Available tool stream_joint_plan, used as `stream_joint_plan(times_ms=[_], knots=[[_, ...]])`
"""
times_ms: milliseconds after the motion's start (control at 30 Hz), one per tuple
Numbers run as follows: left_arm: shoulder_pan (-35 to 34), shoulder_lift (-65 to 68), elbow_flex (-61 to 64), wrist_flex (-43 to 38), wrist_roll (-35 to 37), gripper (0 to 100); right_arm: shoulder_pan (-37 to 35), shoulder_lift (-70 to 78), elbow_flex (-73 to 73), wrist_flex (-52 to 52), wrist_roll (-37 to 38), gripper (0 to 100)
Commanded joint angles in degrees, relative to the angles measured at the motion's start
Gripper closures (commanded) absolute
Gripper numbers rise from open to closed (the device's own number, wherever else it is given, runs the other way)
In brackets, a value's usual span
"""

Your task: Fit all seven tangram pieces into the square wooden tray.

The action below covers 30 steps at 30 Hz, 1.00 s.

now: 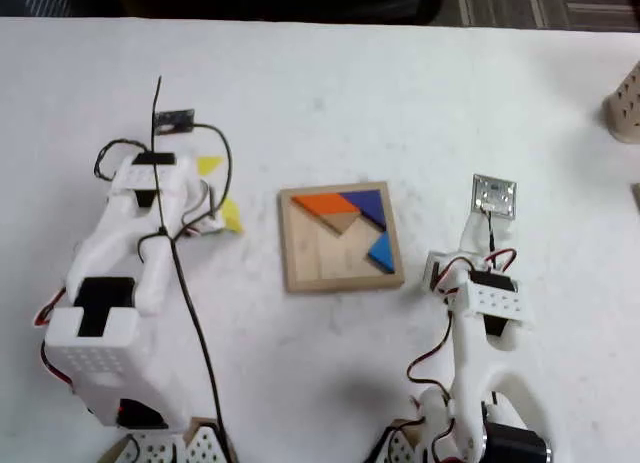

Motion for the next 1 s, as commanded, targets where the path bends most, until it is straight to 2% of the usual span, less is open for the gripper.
stream_joint_plan(times_ms=[0, 333, 533, 633, 967], knots=[[0.7, -0.9, -3.8, -0.4, 2.9, 67, -0.5, -1.7, -0.3, -1.2, 0.6, 93.7], [0.1, 7.3, -12.6, 4.1, 0.9, 67, -0.5, -1.7, -0.3, -1.2, 0.6, 93.7], [-1.3, 7.3, -13.1, 3.7, -2.6, 86, -0.5, -1.7, -0.3, -1.2, 0.6, 93.6], [-1.1, 7.3, -13.1, 3.7, -4.8, 91, -0.5, -1.7, -0.3, -1.2, 0.6, 93.6], [-1.2, 6.7, -14.0, 6.6, -5.2, 91, -0.5, -1.7, -0.3, -1.2, 0.6, 93.6]])
